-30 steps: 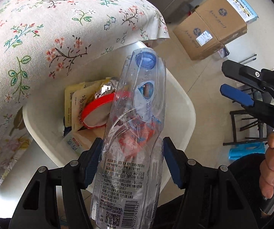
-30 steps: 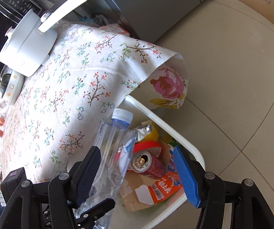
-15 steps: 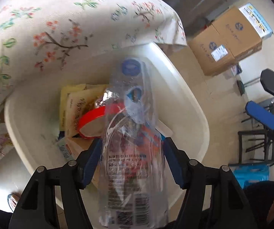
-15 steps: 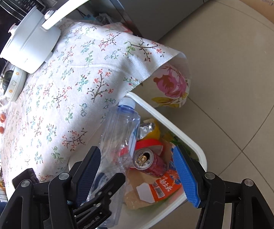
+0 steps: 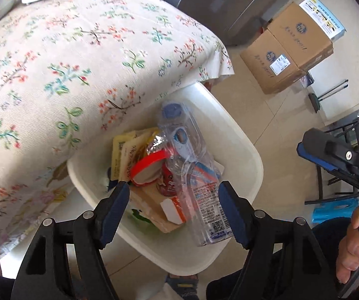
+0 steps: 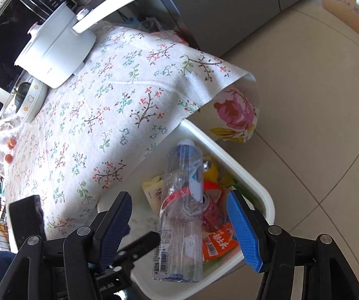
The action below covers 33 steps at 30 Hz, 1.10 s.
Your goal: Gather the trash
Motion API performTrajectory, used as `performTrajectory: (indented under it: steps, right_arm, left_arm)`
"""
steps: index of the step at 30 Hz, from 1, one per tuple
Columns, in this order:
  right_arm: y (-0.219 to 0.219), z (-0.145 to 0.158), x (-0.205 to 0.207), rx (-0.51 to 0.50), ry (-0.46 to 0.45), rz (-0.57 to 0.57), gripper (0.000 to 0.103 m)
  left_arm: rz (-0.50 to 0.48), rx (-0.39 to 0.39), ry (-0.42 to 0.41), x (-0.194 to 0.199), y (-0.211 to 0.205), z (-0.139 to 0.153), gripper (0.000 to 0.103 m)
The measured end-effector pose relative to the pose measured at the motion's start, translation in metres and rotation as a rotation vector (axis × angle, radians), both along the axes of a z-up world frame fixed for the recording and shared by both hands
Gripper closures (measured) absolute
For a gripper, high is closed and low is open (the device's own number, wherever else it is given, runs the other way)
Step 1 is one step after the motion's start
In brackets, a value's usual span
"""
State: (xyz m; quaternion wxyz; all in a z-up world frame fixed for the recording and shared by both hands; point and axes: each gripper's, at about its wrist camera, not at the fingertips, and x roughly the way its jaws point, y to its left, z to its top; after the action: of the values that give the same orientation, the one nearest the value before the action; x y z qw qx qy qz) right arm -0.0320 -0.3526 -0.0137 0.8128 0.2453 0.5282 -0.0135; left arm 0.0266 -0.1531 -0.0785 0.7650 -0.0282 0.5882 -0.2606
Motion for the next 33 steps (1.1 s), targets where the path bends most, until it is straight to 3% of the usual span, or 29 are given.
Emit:
performTrajectory:
  steps: [3,6,7,12,17,20,24,27,29,33]
  right_arm:
    - [0.014,-0.001,-0.002,0.024,0.002,0.071,0.039]
    - [0.028,-0.024,-0.001,0.085,0.094,0.133,0.063]
    - [0.033,-0.038,0.001,0.086,0.147,0.141,0.067]
    - [0.064,-0.09,0.009,-0.032,0.313,0.208,0.069]
    - [0.091,-0.118,0.023,-0.128,0.368,0.27,0.069]
    - [0.09,-0.115,0.026,-0.146,0.352,0.255,0.069]
    - [0.071,-0.087,0.018,-0.035,0.278,0.189,0.068]
    - [0.067,-0.061,0.005,-0.006,0.19,0.156,0.056]
    - [0.075,-0.044,-0.005,-0.051,0.139,0.136,0.055]
    - [0.1,-0.013,-0.035,-0.132,0.019,0.125,0.03]
  left_arm:
    - [0.036,0.017,-0.013,0.007,0.027,0.011,0.027]
    - [0.083,0.02,-0.014,0.013,0.046,0.014,0.027]
    - [0.088,0.019,-0.001,0.016,0.051,0.013,0.027]
    - [0.115,0.004,0.011,0.019,0.066,0.015,0.027]
    - [0.094,0.008,0.017,0.014,0.065,0.016,0.027]
    - [0.084,0.0,0.014,0.009,0.069,0.021,0.027]
    - [0.09,0.028,-0.03,0.0,0.079,0.033,0.027]
    - [0.082,0.083,-0.072,-0.011,0.084,0.041,0.027]
    - [0.076,0.121,-0.11,-0.02,0.088,0.048,0.026]
    - [0.102,0.179,-0.209,-0.044,0.101,0.063,0.015]
